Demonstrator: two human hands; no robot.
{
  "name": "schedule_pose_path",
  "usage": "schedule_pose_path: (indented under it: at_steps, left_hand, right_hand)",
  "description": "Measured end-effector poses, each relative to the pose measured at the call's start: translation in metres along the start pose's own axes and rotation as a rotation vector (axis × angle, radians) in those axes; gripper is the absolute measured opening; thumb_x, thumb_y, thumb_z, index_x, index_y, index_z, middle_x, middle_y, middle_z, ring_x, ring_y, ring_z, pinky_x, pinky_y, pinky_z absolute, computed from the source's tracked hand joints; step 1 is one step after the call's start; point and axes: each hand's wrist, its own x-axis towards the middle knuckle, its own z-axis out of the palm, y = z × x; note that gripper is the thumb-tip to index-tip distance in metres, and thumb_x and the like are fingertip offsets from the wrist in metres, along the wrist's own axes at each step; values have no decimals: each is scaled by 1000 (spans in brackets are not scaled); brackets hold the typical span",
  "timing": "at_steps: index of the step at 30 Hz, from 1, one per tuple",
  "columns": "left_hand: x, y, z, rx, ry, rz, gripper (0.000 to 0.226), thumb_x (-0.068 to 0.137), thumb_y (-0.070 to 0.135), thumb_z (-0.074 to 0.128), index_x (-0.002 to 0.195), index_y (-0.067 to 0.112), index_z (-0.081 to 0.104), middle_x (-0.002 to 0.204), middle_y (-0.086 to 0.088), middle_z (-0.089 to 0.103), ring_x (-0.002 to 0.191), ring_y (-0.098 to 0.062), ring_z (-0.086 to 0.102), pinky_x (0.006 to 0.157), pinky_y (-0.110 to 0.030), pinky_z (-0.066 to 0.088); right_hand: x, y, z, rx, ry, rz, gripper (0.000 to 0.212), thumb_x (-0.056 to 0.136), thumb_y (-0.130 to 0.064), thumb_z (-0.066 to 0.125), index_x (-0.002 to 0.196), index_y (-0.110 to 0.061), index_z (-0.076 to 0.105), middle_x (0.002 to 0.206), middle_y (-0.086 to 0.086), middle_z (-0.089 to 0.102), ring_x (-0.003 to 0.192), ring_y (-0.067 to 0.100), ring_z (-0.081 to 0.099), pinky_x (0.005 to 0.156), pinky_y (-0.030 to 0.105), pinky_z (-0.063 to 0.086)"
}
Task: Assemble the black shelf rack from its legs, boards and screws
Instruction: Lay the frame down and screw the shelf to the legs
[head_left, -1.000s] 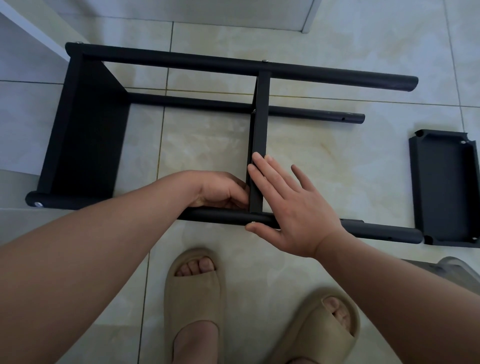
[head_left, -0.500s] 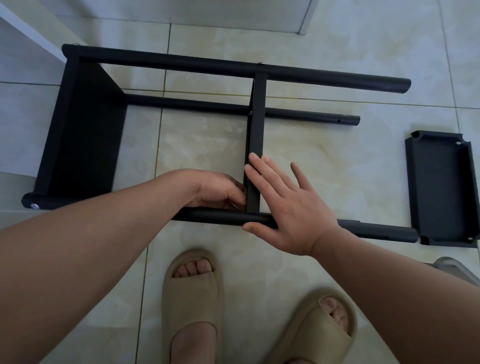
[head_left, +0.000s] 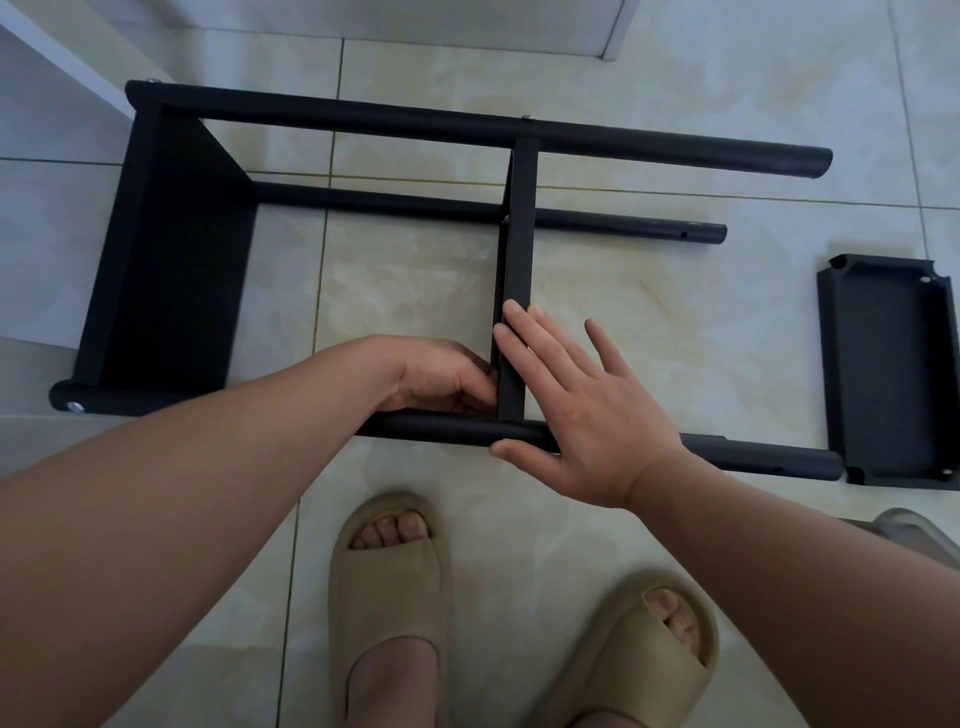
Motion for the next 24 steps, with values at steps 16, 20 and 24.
schedule_pose_path:
  at_steps: [16, 20, 24]
  left_hand:
    - [-1, 2, 1, -25, 25, -7, 17, 89, -4, 53, 85, 7, 65, 70, -7, 69, 62, -16, 68, 59, -22, 53]
    - [0, 2, 1, -24, 40, 24, 20, 89, -10, 51, 87, 6, 62, 69, -8, 67, 60, -16, 68, 57, -22, 54]
    - [0, 1, 1, -28, 33, 34, 21, 90, -12, 50, 89, 5, 62, 69, -7, 67, 61, -16, 68, 57, -23, 54]
  right_hand:
    - [0, 0, 0, -13, 6, -2, 93, 93, -74, 28, 163, -16, 9, 171, -2, -5, 157, 17, -1, 123, 57, 16]
    - [0, -1, -1, -20, -3, -2, 93, 93, -74, 28, 163, -17, 8, 171, -2, -7, 157, 17, -3, 123, 56, 15]
    - [0, -1, 0, -22, -1, -2, 93, 94, -74, 28, 163, -16, 9, 171, -1, -6, 157, 17, -2, 123, 56, 16]
